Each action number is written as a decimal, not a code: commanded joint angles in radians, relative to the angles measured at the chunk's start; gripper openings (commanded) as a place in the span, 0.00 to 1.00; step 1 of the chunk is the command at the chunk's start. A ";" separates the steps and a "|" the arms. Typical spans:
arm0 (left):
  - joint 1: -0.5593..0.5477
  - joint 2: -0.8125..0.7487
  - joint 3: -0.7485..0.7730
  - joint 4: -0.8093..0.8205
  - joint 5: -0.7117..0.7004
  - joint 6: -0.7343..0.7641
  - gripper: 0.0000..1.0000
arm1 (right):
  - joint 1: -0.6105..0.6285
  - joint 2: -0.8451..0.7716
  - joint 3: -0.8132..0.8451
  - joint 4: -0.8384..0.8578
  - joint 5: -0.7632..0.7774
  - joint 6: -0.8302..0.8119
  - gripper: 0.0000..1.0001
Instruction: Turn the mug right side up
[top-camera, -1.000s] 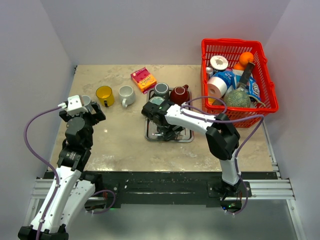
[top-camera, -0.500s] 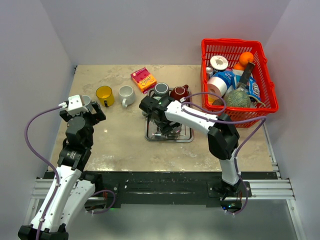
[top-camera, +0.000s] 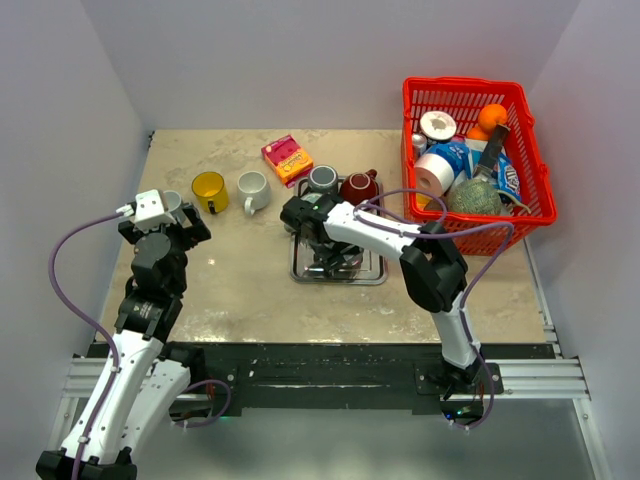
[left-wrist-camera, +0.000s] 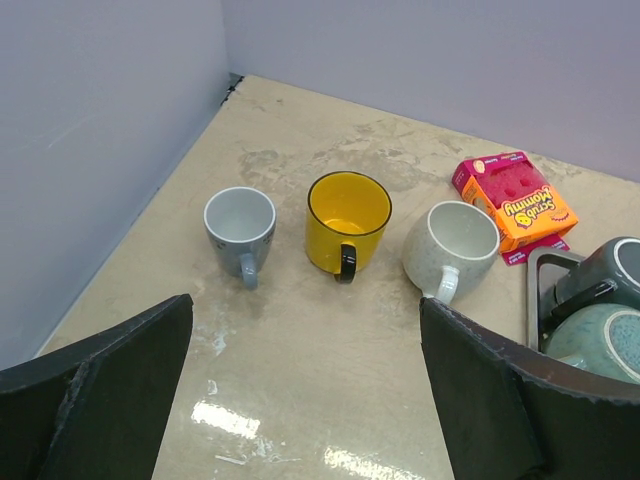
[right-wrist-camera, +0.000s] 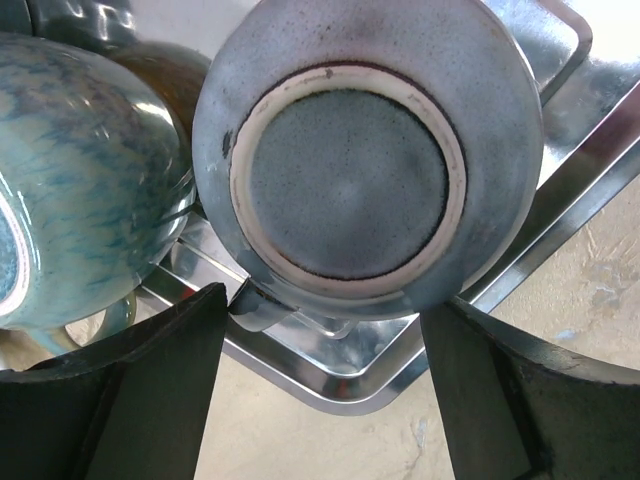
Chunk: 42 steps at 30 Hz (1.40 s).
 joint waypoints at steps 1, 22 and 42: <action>0.007 0.006 0.012 0.035 -0.027 0.008 0.99 | -0.013 0.009 0.012 -0.041 0.016 0.518 0.79; 0.007 -0.002 0.009 0.029 -0.024 0.005 0.99 | -0.011 -0.090 -0.152 0.070 0.019 0.425 0.10; 0.007 0.026 0.015 0.037 0.240 -0.017 0.99 | 0.010 -0.614 -0.621 1.009 -0.119 -0.637 0.00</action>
